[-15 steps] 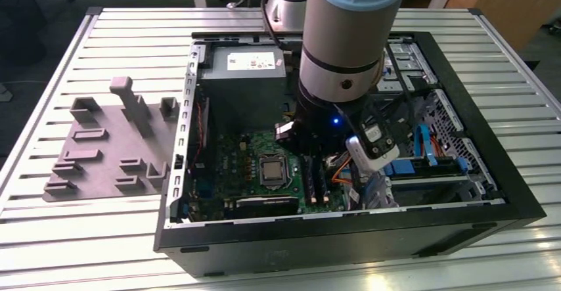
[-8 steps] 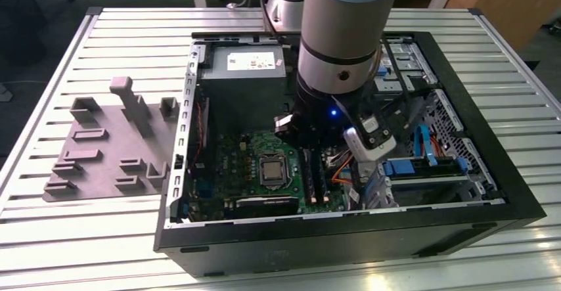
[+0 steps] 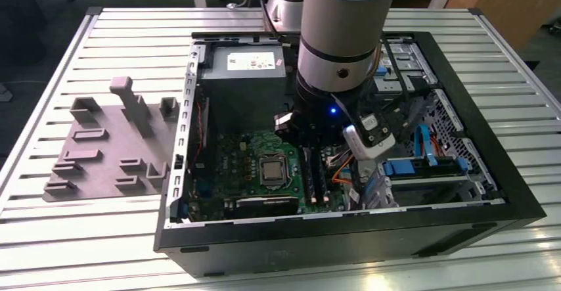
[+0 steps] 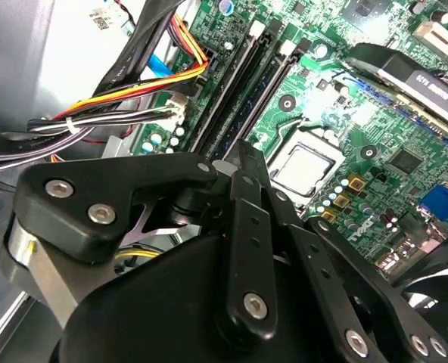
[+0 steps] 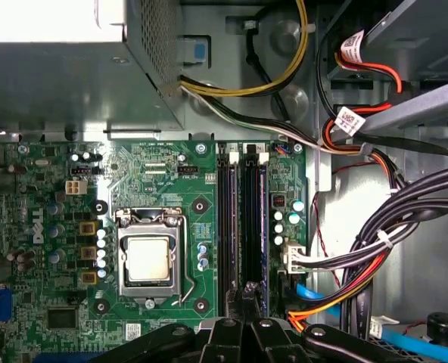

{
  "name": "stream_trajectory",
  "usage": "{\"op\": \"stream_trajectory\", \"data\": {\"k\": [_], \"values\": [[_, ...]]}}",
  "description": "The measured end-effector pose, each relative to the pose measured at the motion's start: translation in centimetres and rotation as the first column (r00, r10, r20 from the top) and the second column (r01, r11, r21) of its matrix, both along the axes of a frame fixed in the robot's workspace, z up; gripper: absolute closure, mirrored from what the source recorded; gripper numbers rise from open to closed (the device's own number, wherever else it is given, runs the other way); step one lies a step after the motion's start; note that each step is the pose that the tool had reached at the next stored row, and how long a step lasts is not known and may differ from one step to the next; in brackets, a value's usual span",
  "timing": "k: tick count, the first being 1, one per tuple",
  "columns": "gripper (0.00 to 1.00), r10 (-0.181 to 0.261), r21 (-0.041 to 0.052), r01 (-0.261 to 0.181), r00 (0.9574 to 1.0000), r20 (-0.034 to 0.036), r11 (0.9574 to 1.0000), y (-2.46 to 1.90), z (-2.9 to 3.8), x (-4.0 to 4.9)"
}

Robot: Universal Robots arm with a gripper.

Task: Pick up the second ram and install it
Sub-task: 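Press down the second ram until it locks into place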

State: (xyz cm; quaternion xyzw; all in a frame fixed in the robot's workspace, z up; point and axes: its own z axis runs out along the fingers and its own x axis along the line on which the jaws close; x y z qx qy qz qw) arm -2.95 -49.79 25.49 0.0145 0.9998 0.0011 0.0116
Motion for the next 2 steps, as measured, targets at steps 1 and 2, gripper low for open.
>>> {"op": "stream_trajectory", "data": {"k": [1,2], "values": [[0.89,0.0,0.0,0.0,1.0,0.0,1.0,0.0,0.0,0.0],[0.89,0.0,0.0,0.0,1.0,0.0,1.0,0.0,0.0,0.0]]}}
